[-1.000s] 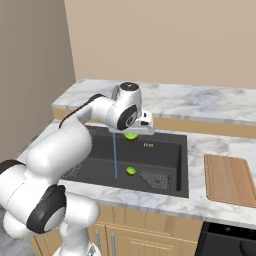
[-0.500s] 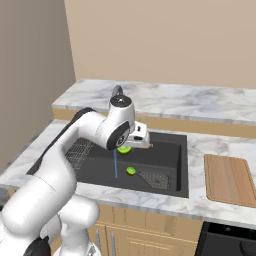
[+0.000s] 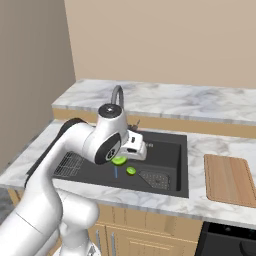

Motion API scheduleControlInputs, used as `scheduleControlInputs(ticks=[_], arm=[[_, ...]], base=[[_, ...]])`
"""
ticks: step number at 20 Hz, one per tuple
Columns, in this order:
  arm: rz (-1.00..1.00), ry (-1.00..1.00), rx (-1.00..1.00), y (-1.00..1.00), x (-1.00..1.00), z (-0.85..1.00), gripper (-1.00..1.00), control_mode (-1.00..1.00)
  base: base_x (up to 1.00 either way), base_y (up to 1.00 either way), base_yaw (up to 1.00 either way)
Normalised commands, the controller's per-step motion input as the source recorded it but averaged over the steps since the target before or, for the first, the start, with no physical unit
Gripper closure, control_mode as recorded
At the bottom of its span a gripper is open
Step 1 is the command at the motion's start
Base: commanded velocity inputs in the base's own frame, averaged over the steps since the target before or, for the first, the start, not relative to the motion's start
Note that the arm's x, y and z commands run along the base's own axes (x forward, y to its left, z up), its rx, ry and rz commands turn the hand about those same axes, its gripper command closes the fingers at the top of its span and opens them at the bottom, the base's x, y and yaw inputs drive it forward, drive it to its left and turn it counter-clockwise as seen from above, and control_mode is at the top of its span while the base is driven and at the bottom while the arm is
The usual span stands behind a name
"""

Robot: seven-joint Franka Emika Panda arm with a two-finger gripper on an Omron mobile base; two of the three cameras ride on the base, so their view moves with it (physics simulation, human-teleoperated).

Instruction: Pick the kiwi, kiwi from the sink and place them on the cutting board to airdry. Then turn off the sink faucet.

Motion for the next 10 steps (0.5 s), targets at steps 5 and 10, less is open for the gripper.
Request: scheduleControlInputs(ticks=[5,10], arm=[[-0.07,0.0,0.0,-0.03,-0.51,0.0,1.0,-1.0],[-0.05,-0.06,0.0,-0.12,-0.4,0.0,1.0,-1.0]], base=[[0.0,0.0,0.0],[0.0,0.0,0.0]])
